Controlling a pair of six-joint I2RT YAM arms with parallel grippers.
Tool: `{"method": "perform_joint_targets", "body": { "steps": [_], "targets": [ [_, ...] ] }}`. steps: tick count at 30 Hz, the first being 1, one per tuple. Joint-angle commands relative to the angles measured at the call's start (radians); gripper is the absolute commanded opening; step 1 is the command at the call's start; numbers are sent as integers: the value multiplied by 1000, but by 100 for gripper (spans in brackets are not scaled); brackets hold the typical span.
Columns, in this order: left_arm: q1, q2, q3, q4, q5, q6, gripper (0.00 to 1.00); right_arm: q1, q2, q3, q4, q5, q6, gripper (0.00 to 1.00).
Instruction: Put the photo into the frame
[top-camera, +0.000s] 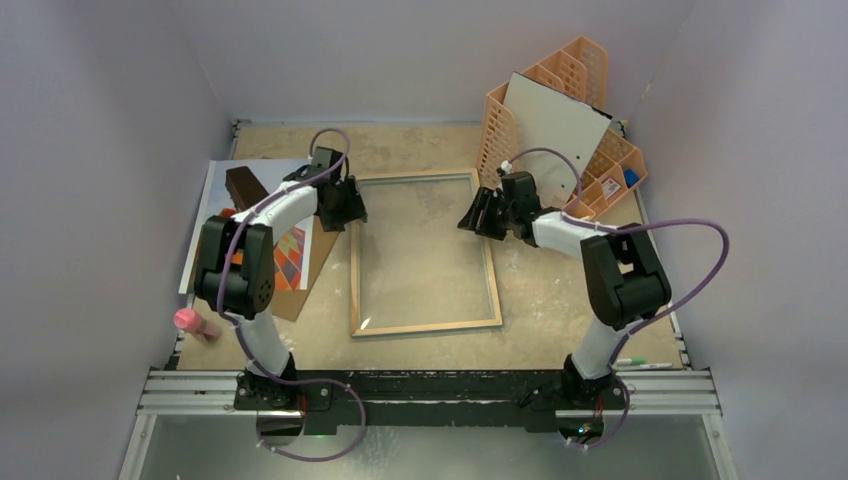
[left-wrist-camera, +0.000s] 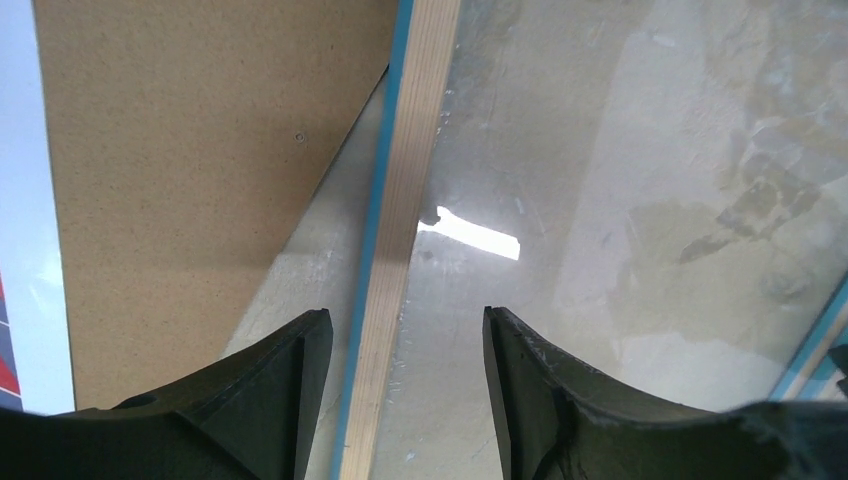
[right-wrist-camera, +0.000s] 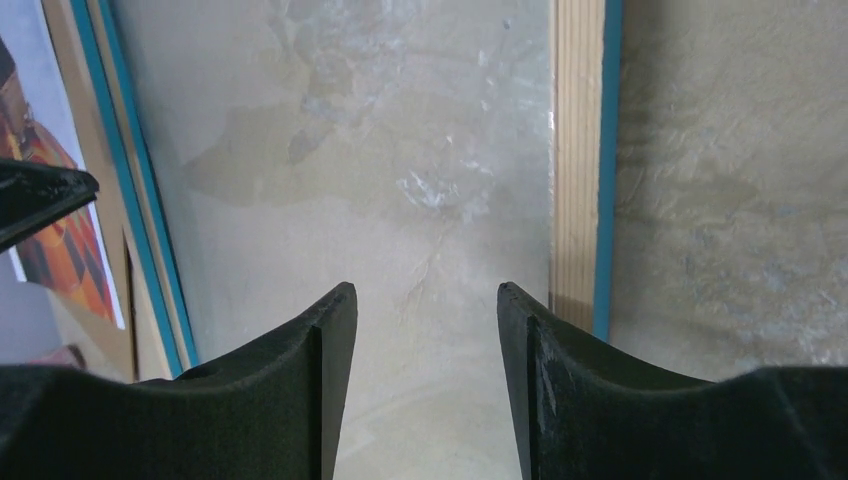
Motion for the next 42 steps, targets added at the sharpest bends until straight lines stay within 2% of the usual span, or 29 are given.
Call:
{"method": "perform_joint_targets", "body": {
  "steps": [1,15,26,33,40,42],
  "targets": [
    [7,23,-19,34,39,44,60,34,56,74,-40,139,-49,57],
    [7,57,-3,45,65,40,61,44,123,311,-180,292,-129,57],
    [7,72,-10,54,75,41,61,51,166,268,-195,308,-128,56],
    [7,83,-4,53,85,47,61,52,213,266,-180,257,-123,55],
    [7,95,-6,64,123,56,61,51,198,240,-141,68,-131,53],
    [7,101,-7,77,143,57,61,51,203,242,-119,55,-129,53]
  ]
}}
